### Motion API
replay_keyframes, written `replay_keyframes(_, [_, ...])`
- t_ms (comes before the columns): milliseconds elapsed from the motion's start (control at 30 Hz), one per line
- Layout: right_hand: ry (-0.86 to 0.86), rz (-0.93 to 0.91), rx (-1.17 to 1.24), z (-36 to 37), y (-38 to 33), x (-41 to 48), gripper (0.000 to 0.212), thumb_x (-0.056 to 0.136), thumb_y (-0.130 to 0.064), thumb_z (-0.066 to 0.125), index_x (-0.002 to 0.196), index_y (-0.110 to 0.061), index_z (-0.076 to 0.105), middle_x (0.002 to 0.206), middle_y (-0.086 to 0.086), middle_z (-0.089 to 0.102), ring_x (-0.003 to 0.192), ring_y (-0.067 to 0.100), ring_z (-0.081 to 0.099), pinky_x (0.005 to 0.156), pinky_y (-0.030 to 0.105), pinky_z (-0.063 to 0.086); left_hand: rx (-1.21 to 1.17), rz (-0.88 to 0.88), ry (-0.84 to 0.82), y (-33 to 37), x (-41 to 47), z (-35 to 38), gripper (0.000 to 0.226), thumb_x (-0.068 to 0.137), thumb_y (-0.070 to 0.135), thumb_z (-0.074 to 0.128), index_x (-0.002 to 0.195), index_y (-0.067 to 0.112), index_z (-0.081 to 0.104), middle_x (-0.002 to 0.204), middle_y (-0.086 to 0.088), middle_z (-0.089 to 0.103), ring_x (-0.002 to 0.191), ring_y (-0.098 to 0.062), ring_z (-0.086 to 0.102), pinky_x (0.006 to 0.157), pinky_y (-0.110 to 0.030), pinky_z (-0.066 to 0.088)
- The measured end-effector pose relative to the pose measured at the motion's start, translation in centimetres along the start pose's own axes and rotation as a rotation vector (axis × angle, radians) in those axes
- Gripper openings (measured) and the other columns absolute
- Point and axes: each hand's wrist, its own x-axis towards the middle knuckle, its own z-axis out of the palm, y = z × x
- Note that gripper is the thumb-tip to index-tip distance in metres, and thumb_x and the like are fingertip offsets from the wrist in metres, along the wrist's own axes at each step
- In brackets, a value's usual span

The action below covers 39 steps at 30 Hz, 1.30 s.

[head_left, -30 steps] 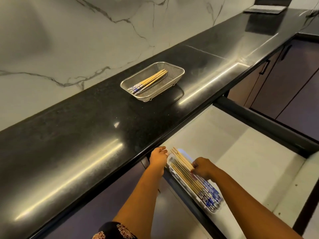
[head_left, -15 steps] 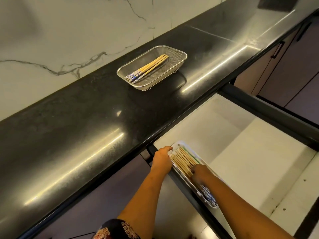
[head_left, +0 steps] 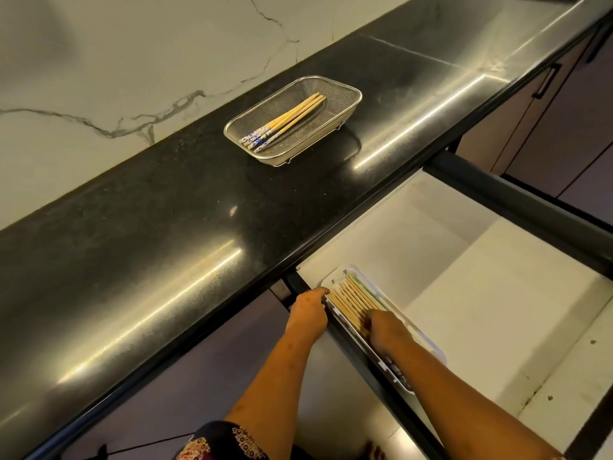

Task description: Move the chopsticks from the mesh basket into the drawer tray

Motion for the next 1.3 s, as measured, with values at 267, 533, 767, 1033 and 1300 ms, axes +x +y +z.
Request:
replay_keyframes(267, [-0.036,0.042,-0.054,-0.1,0.7,-0.7,0.022,0.094,-0.015,0.049,0.113,-0.015,0.06,0.12,0.011,0.063,0.108,0.026,0.06,0.095,0.032,0.047,-0.017,-0.001,-0.042,0.5,-0.6,0.3,0.042,0.093,0.0,0.046,0.131,0.016,0.052,0.132,-0.01,0.056,0.118,-0.024,0.055,0.097,-0.031,0.047])
replay_keyframes(533, [-0.04,-0.027,-0.001,-3.7,-2.3,-1.4,0.031,0.09,-0.008,0.057,0.121,-0.005,0.062,0.124,0.015,0.061,0.111,0.028,0.061,0.094,0.031,0.051,-0.226,0.093,0.088,3.5,-1.0,-3.1,0.032,0.092,0.0,0.044,0.119,0.007,0.061,0.12,-0.011,0.065,0.111,-0.02,0.06,0.092,-0.016,0.047])
replay_keyframes(767, [0.124,-0.189,0.364,-8.7,-9.6,-2.0,0.005,0.089,-0.018,0.06,0.094,-0.016,0.059,0.105,0.013,0.063,0.094,0.027,0.063,0.084,0.034,0.054,-0.282,0.324,0.292,6.9,-0.3,-10.8,0.022,0.09,0.009,0.054,0.107,0.016,0.066,0.105,0.0,0.067,0.09,-0.004,0.058,0.071,-0.003,0.042])
replay_keyframes(1033, [0.22,-0.369,0.652,-14.8,-17.9,-0.7,0.008,0.09,-0.016,0.056,0.093,-0.019,0.063,0.086,0.001,0.064,0.07,0.01,0.062,0.06,0.021,0.053,-0.33,0.236,0.429,6.8,4.4,-18.6,0.019,0.088,0.009,0.055,0.101,0.017,0.067,0.098,0.002,0.067,0.093,-0.01,0.06,0.08,-0.019,0.042])
replay_keyframes(1300, [0.259,-0.361,0.865,-20.2,-26.8,5.8,0.006,0.089,-0.01,0.058,0.09,-0.013,0.063,0.084,0.005,0.064,0.076,0.013,0.063,0.065,0.025,0.056,-0.129,0.311,0.465,5.8,12.0,-25.7,0.022,0.087,0.011,0.056,0.106,0.015,0.065,0.11,-0.008,0.067,0.092,-0.017,0.061,0.077,-0.023,0.046])
